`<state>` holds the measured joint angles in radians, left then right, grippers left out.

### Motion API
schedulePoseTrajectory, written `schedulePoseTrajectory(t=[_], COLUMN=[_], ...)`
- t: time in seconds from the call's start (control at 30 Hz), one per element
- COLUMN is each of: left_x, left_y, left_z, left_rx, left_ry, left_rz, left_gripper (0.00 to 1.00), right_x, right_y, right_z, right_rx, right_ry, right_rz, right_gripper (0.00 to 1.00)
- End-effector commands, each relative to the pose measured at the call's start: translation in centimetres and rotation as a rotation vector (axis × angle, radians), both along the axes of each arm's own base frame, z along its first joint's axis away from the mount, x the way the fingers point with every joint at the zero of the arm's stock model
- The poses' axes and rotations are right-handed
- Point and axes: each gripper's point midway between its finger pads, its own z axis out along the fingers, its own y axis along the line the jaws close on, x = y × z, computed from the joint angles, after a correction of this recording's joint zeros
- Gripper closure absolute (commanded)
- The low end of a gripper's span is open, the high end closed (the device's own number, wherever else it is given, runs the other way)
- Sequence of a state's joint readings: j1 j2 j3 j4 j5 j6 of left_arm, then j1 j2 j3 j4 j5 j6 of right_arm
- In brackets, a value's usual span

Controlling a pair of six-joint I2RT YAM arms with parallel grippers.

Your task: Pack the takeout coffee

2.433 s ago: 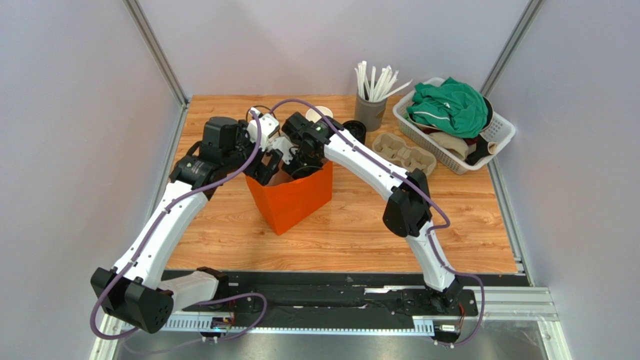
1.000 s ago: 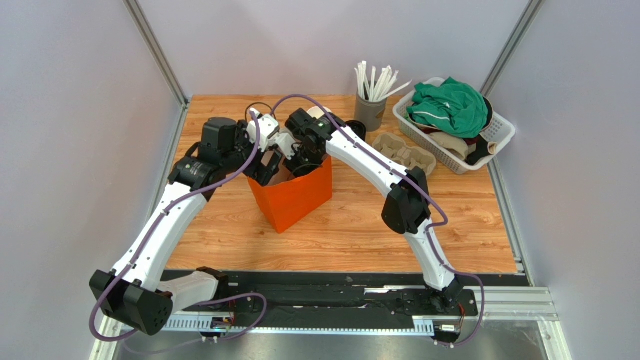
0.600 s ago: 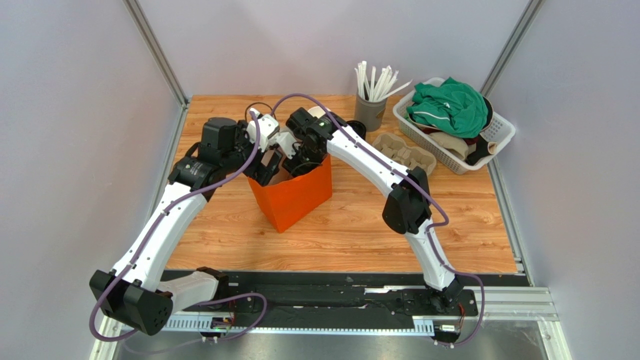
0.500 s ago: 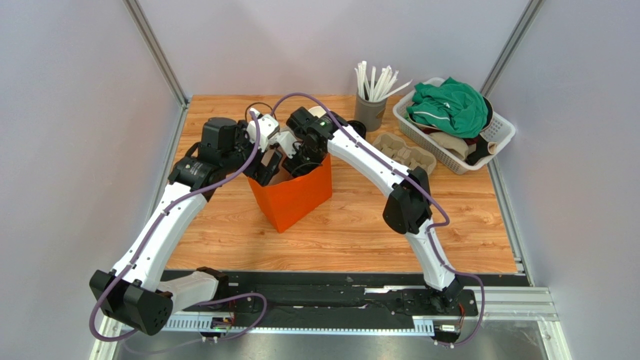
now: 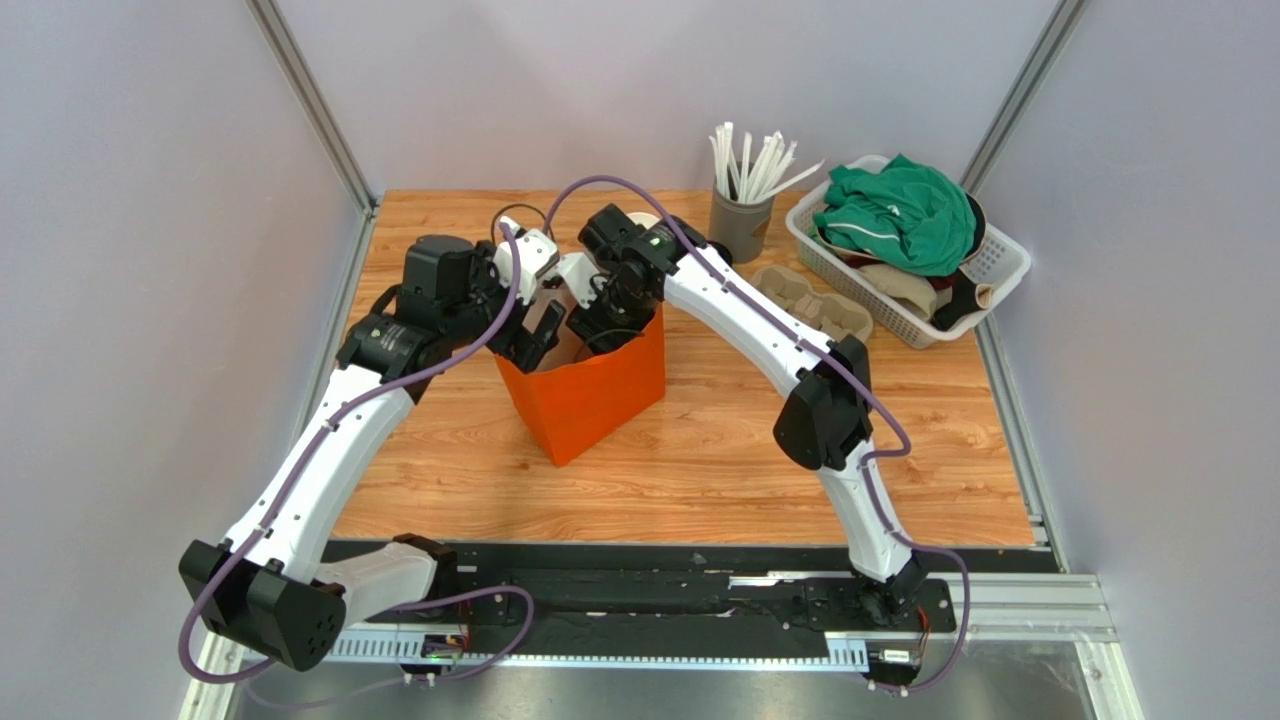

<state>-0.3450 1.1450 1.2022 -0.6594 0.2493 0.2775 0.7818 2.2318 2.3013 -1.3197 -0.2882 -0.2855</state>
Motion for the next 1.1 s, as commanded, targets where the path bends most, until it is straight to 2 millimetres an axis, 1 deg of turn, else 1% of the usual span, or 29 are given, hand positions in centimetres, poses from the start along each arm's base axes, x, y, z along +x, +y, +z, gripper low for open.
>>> schedulePoseTrajectory(t=[0.0, 0.17, 0.33, 0.53, 0.67, 0.7, 0.9, 0.93, 0.97, 1.07], left_x=[-0.3, -0.3, -0.3, -0.3, -0.2, -0.3, -0.3, -0.3, -0.3, -0.3], left_y=[0.5, 0.6, 0.6, 0.6, 0.7, 0.7, 0.5, 0.5, 0.5, 0.4], left_z=[0.3, 0.4, 0.4, 0.4, 0.3, 0.3, 0.2, 0.3, 0.3, 0.2], left_rx=[0.001, -0.002, -0.004, -0.004, -0.004, -0.004, -0.009, -0.01, -0.01, -0.01], left_ry=[-0.018, -0.017, -0.02, -0.02, -0.018, -0.019, -0.013, -0.016, -0.014, -0.011], left_rz=[0.007, 0.012, 0.013, 0.012, 0.014, 0.012, 0.008, 0.006, 0.006, 0.004], left_gripper=[0.01, 0.01, 0.01, 0.01, 0.01, 0.01, 0.01, 0.01, 0.01, 0.01], right_x=[0.1, -0.1, 0.2, 0.7, 1.3, 1.3, 1.7, 1.6, 1.6, 1.8], right_y=[-0.3, -0.4, -0.7, -0.7, -0.7, -0.7, -0.8, -0.9, -0.8, -0.9], right_z=[3.9, 5.0, 5.6, 7.0, 8.6, 9.2, 10.8, 11.4, 11.5, 12.8], right_rx=[0.068, 0.089, 0.087, 0.109, 0.137, 0.149, 0.183, 0.195, 0.201, 0.223], right_ry=[-0.072, -0.092, -0.119, -0.165, -0.222, -0.238, -0.283, -0.295, -0.304, -0.338], right_rz=[0.006, 0.027, 0.025, 0.014, 0.004, 0.001, -0.011, -0.012, -0.012, -0.022], right_gripper=[0.53, 0.51, 0.5, 0.49, 0.49, 0.49, 0.49, 0.49, 0.49, 0.48])
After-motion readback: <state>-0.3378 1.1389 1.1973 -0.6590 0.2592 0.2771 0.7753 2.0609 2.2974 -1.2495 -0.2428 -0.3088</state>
